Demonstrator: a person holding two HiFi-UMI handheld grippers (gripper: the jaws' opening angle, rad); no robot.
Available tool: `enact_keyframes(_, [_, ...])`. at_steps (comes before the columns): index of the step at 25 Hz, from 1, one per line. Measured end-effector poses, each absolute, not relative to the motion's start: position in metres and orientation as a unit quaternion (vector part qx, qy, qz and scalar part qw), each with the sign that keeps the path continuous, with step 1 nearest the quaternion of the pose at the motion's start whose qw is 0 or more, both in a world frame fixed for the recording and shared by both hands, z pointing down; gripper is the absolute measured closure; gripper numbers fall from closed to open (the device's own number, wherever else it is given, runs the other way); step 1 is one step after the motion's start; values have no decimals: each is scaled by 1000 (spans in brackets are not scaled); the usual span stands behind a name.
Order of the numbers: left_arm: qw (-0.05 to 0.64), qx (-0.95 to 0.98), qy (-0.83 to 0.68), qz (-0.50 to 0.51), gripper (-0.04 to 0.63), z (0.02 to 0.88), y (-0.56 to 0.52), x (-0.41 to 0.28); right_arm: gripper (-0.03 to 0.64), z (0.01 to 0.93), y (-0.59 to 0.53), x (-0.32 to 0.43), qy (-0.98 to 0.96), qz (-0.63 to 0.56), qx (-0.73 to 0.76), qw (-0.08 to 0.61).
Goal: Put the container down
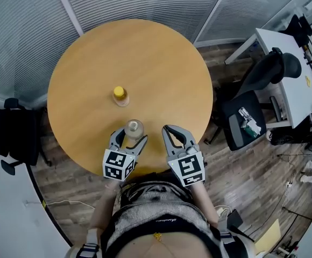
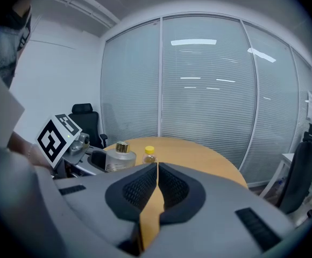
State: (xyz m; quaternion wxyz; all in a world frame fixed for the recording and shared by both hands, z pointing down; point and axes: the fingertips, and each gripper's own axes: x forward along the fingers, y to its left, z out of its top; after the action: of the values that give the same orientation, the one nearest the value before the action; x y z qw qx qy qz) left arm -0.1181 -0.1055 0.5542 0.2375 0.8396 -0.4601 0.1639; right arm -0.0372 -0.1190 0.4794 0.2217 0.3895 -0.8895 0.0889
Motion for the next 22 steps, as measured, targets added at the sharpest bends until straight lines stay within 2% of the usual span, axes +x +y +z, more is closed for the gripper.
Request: enact_keyframes(22, [258,819,-480,181,256,625,-121,-125,595,498,-113,-27,-879,95,396,250])
